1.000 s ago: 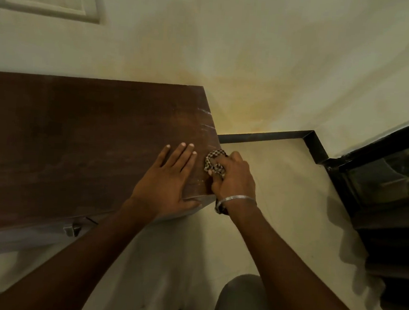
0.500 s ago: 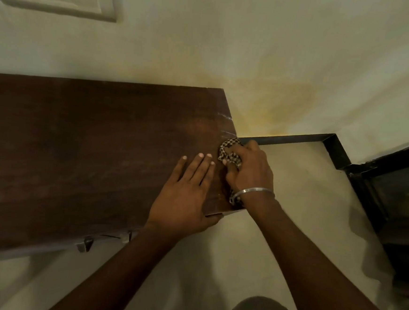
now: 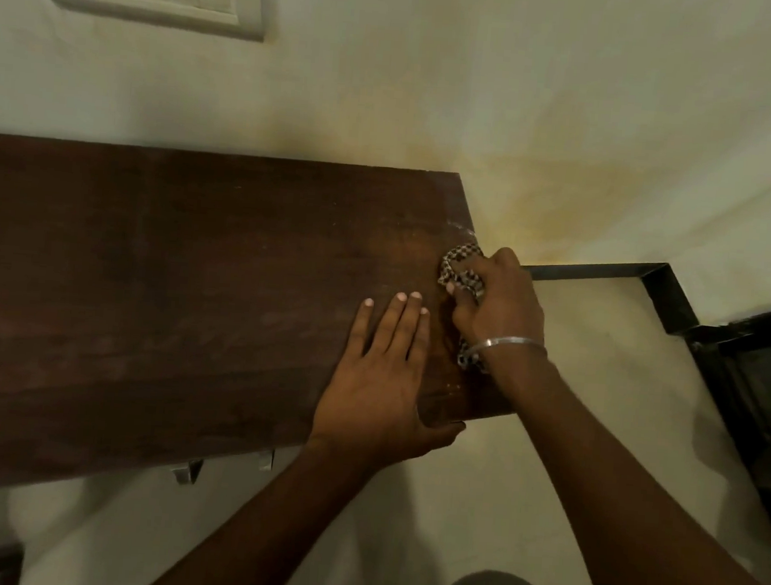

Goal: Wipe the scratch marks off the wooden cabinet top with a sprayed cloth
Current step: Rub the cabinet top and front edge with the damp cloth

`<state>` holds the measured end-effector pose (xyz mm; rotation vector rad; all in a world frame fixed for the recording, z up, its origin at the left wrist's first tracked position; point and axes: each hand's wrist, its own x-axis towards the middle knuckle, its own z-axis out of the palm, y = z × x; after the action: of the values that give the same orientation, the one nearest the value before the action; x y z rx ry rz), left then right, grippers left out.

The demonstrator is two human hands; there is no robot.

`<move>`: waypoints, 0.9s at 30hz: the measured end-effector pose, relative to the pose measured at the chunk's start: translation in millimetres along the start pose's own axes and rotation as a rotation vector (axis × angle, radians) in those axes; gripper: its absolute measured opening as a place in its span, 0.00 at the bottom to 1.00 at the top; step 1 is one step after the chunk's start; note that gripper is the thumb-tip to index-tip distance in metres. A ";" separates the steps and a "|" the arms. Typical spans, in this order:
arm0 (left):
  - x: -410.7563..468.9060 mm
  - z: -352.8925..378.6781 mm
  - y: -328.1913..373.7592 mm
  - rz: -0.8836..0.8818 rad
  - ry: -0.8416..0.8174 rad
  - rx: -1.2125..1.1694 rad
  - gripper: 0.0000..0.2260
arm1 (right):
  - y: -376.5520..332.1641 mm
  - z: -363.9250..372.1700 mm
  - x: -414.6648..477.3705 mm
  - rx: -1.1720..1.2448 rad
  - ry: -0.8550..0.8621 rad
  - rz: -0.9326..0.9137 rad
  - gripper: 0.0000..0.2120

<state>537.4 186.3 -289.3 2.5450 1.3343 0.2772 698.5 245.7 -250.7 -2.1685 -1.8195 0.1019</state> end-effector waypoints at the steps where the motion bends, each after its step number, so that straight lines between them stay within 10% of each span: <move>1: -0.2 0.1 0.2 0.003 0.000 -0.006 0.52 | 3.5 0.5 -6.4 0.011 0.013 -0.015 0.12; 27: 1.5 2.7 -2.1 0.013 -0.019 -0.055 0.52 | -33.3 21.4 141.9 0.029 -0.027 0.065 0.16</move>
<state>537.4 188.4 -292.4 2.5054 1.2863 0.2874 688.8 392.4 -241.7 -2.2166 -1.7510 0.1714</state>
